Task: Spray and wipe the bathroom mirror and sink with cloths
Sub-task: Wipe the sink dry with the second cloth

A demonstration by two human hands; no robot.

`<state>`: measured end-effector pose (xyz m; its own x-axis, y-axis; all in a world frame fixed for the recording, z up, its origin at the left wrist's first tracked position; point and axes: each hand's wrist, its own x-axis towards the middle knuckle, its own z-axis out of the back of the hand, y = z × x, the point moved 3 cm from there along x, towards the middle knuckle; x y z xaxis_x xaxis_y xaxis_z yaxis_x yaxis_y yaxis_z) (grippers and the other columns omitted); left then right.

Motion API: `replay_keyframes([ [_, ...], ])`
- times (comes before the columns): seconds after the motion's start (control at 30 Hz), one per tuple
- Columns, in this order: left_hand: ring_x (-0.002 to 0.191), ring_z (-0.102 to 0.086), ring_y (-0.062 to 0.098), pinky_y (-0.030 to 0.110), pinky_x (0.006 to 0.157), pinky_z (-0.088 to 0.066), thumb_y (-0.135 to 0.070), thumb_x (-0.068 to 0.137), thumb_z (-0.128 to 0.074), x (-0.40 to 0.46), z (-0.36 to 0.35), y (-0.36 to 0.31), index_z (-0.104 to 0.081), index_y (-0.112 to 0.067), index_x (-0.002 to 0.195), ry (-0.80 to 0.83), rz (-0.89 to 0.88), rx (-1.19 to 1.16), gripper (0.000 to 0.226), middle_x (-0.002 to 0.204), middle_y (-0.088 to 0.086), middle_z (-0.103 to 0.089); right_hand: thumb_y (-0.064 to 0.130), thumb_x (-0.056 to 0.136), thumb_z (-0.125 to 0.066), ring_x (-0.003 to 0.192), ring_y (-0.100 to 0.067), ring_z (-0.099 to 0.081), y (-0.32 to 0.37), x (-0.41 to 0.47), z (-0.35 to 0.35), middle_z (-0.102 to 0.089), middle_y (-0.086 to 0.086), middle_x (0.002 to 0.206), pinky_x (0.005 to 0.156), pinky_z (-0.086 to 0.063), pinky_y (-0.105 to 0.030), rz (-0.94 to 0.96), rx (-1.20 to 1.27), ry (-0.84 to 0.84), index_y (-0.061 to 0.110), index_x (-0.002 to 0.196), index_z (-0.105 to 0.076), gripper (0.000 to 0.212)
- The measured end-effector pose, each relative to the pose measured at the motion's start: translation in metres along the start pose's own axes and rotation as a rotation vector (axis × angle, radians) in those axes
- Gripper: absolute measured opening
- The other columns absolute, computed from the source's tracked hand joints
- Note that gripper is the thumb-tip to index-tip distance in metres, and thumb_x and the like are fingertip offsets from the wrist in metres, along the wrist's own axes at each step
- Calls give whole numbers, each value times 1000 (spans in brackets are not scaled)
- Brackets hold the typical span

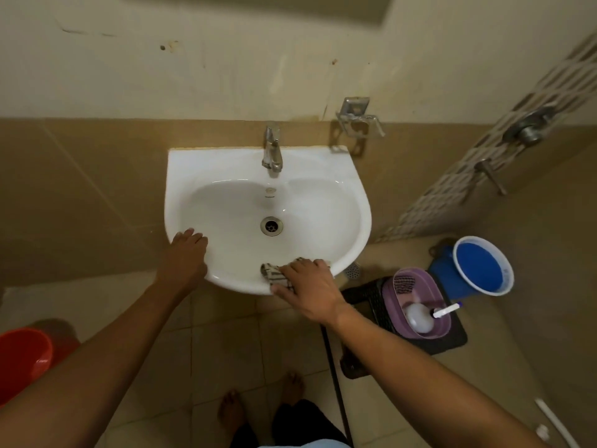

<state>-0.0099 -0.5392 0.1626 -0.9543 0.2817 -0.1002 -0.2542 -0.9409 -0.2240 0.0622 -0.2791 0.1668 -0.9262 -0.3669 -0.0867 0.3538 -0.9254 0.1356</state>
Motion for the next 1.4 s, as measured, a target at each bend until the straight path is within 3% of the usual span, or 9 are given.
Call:
replay_keyframes([
  [0.1, 125, -46, 45, 51, 108, -33, 9, 71, -52, 5, 0, 1, -59, 13, 115, 16, 42, 6, 45, 120, 28, -60, 63, 97, -25, 106, -17, -53, -38, -6, 10, -64, 6, 103, 95, -35, -39, -94, -9, -13, 26, 106, -63, 54],
  [0.23, 132, -39, 46, 50, 111, -28, 12, 71, -50, 19, 0, 2, -53, 15, 123, 15, 106, -13, 52, 130, 30, -53, 57, 94, -30, 130, -22, -43, -82, 6, 15, -61, -1, 127, 114, -19, -47, -214, -35, 82, 23, 119, -64, 55],
  [0.37, 140, -28, 42, 47, 115, -22, 11, 73, -55, 33, 5, 2, -39, 12, 137, 29, 171, 3, 67, 147, 28, -36, 55, 93, -32, 144, -22, -26, -129, 29, 13, -49, 0, 143, 118, -8, -55, -276, -73, 132, 24, 130, -57, 55],
  [0.57, 148, -8, 36, 43, 120, -11, 8, 74, -52, 57, 5, 9, -14, 5, 150, 13, 254, 0, 85, 159, 22, -11, 48, 95, -41, 151, -20, -4, -189, 80, 18, -24, 1, 160, 118, -2, -59, -163, -182, 176, 22, 150, -35, 61],
  [0.67, 149, -3, 32, 41, 121, -8, 5, 77, -49, 67, 3, 13, -13, 3, 150, 0, 315, -35, 81, 160, 19, -6, 40, 100, -42, 152, -23, 5, -206, 110, 16, -7, 0, 165, 118, 1, -59, -47, -283, 179, 21, 155, -22, 62],
  [0.83, 148, -4, 34, 44, 120, -8, 4, 79, -50, 75, -3, 14, -14, 5, 149, -32, 357, -41, 79, 160, 21, -7, 26, 89, -61, 147, -28, -26, -210, 165, 25, -25, -5, 161, 114, -24, -58, 112, -265, 25, 20, 151, -35, 68],
  [1.03, 145, -15, 43, 52, 117, -16, 1, 76, -54, 78, -11, 16, -20, 9, 147, -34, 364, -13, 79, 156, 27, -18, 27, 91, -64, 144, -29, -34, -182, 207, 30, -30, -13, 158, 115, -31, -51, 244, -76, -40, 7, 151, -31, 71],
  [1.2, 147, -9, 39, 49, 119, -12, -4, 82, -56, 80, -6, 16, -15, 7, 149, -42, 336, 37, 79, 158, 24, -11, 23, 82, -74, 120, -36, -54, -194, 185, 31, -48, -19, 140, 98, -50, -48, 226, -102, -68, 8, 137, -48, 62],
  [1.4, 148, -4, 36, 44, 120, -6, -14, 86, -55, 95, 7, 21, -9, 4, 150, -29, 276, 105, 81, 159, 22, -6, 18, 77, -78, 128, -38, -51, -213, 146, 10, -58, -17, 133, 111, -34, -52, 338, -263, -83, 6, 124, -64, 50],
])
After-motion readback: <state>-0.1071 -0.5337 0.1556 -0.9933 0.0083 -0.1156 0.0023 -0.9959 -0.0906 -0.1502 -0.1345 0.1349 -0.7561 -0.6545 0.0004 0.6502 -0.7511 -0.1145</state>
